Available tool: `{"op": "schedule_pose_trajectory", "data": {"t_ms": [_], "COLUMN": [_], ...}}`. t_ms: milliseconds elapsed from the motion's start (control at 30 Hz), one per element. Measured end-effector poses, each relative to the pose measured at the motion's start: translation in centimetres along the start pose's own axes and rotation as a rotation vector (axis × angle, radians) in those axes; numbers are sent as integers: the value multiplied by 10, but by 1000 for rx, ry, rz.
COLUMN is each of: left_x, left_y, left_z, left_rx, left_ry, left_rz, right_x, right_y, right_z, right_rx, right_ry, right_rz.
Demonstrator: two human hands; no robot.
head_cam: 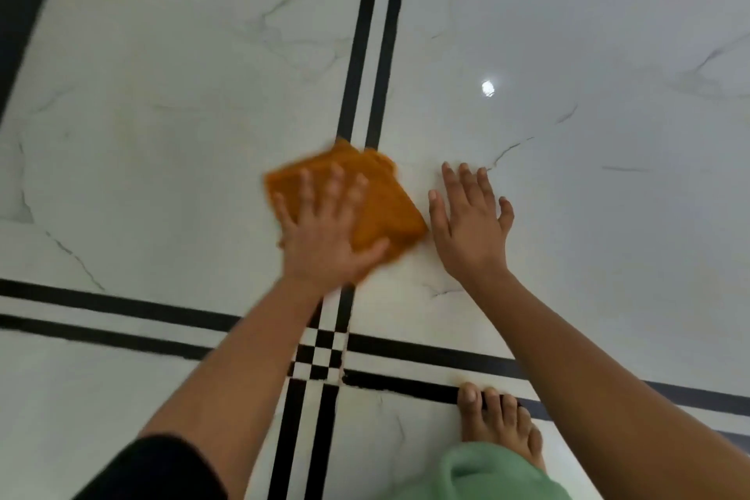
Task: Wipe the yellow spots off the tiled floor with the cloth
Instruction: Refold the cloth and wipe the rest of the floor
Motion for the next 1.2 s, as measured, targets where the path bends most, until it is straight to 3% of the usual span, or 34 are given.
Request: {"op": "schedule_pose_trajectory", "data": {"t_ms": [67, 100, 133, 233, 300, 433, 467, 567, 633, 667, 800, 833, 900, 1000, 1133, 1200], "left_x": [10, 8, 4, -16, -12, 0, -2, -17, -17, -13, -2, -5, -15, -16, -1, -6], "left_y": [-14, -9, 4, 33, 12, -20, -12, 19, 1, -15, -33, -17, 18, 0, -24, 0], "left_z": [14, 8, -5, -52, -34, -13, -24, -65, -53, -41, -29, -39, -65, -49, -19, -34], "left_rx": [333, 409, 380, 13, -64, 435, 476, 179, 6, 39, 503, 502, 304, 91, 476, 394], "left_ry": [-6, -3, -2, -83, -89, -21, -14, -98, -109, -103, -38, -51, -93, -94, -37, -50], "left_rz": [-162, -209, -219, -41, 39, -224, -249, -112, -2, 1, -251, -254, -157, -34, -237, -203], "right_x": [1, 1, 0, -3, -2, 1, 0, -7, -11, -12, -12, -14, -18, -18, -11, -9], "right_y": [2, 2, 0, -9, -11, -4, -5, -13, -16, -14, -6, -7, -10, -5, 11, 7], "right_z": [-3, -4, -3, -3, -4, -9, -9, -8, -7, -7, -10, -11, -13, -14, -17, -17], "right_rx": [8, 6, 2, -5, 19, 32, 34, 39, 63, 76, 68, 68, 62, 60, 17, 16], "right_ry": [13, 18, 20, 27, 17, 8, 7, -18, -32, -42, -48, -49, -36, -19, -8, 11], "right_rz": [-10, -10, -5, -12, -32, -47, -48, -99, -138, -145, -120, -124, -137, -158, -92, -67]}}
Point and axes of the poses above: each hand's wrist, its own z-axis towards the middle knuckle, its own x-axis out of the back of the hand, y = z × x, the point moved 1 cm from there along z, towards the middle knuckle, and after that the axes turned 10 degrees about -y, right-handed, at the moved point
